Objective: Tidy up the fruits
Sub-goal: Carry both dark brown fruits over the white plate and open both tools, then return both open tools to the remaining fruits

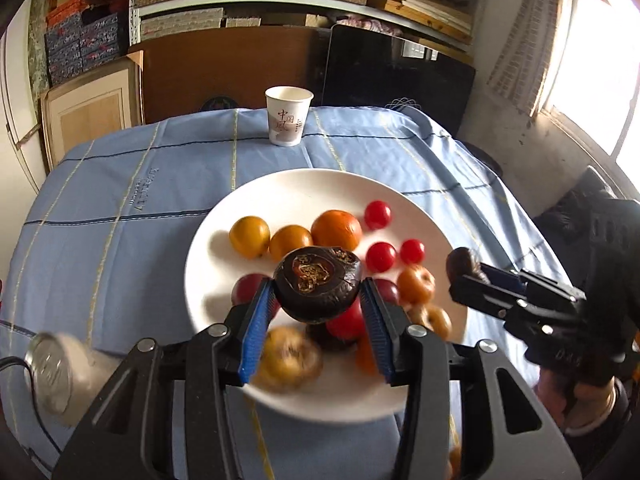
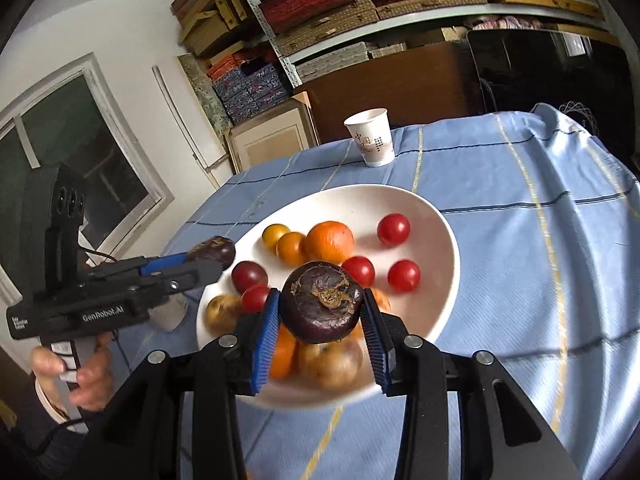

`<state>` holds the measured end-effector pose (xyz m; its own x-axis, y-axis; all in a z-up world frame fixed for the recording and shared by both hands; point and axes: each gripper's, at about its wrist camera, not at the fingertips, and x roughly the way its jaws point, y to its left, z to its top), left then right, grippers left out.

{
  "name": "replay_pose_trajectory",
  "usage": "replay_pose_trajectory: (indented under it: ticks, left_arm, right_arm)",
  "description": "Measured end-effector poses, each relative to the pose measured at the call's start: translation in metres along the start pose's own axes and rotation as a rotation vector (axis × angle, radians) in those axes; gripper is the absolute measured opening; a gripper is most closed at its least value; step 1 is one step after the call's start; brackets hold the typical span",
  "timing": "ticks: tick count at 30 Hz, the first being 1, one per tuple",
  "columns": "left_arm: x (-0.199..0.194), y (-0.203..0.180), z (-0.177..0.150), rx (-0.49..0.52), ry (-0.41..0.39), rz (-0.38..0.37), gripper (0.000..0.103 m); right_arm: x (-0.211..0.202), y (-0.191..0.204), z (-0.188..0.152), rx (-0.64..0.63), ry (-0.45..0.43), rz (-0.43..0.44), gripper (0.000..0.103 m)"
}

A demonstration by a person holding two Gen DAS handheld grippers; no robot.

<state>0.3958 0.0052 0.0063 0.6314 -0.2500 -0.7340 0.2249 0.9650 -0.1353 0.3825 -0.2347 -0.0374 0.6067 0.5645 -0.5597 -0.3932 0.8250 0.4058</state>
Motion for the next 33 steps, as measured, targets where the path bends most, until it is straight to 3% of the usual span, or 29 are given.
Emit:
replay_pose_trajectory:
  ticks: [1,3,7,9,12,17,22,26,33]
  left_arm:
    - [0.001,0.001,0.001,-0.013,-0.009,0.007,0.077]
    - [-0.006,0.004,0.0,-0.035,-0.045,0.012,0.09]
    - [-0.038,0.003,-0.02,-0.043,-0.076,-0.015,0.091]
    - [-0.057,0.0,-0.041,-0.053,-0.098,-0.021,0.097]
    - [-0.075,-0.007,-0.075,-0.06,-0.125,-0.006,0.098]
    - [-0.079,-0.018,-0.126,-0.04,-0.111,0.092,0.098]
    - [-0.084,-0.01,-0.139,-0.075,-0.12,0.137,0.098]
    - [-0.084,-0.005,-0.143,-0.102,-0.113,0.128,0.098]
    - [-0.084,-0.012,-0.149,-0.07,-0.101,0.13,0.098]
  right_arm:
    - [0.0,0.001,0.001,-0.003,-0.01,0.001,0.054]
    - [-0.01,0.004,0.0,-0.017,-0.037,0.01,0.058]
    - [-0.037,0.011,-0.012,-0.04,-0.053,0.052,0.058]
    - [-0.053,0.016,-0.024,-0.057,-0.042,0.06,0.059]
    - [-0.076,0.023,-0.049,-0.078,-0.053,0.048,0.074]
    - [-0.087,0.034,-0.086,-0.085,0.034,0.022,0.074]
    - [-0.082,0.036,-0.104,-0.04,0.139,0.077,0.074]
    - [-0.074,0.037,-0.113,-0.034,0.209,0.09,0.074]
    - [-0.063,0.044,-0.122,-0.037,0.296,0.128,0.074]
